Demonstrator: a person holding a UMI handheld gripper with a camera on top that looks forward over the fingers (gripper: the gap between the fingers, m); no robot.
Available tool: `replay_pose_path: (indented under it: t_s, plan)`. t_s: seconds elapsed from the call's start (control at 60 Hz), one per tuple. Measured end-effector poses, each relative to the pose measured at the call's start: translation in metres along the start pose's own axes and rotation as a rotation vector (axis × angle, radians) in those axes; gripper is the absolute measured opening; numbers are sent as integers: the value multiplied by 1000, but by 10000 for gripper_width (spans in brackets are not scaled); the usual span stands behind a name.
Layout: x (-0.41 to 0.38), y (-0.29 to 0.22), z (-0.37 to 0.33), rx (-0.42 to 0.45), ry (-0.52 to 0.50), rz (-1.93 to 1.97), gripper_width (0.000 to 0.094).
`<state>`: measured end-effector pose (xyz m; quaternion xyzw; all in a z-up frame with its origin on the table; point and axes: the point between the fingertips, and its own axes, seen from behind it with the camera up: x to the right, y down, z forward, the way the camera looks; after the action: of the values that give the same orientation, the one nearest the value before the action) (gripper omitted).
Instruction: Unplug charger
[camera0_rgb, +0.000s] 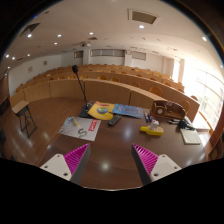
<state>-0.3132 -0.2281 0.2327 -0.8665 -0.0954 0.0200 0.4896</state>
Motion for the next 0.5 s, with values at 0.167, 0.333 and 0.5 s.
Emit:
replay_pose_path:
  t_s: [0.167, 0.333, 0.5]
  plan:
    - [22, 23, 28, -59, 7, 14, 848]
    - [61, 70, 55, -126, 26, 32, 851]
    - [138, 101, 115, -157, 94, 92, 852]
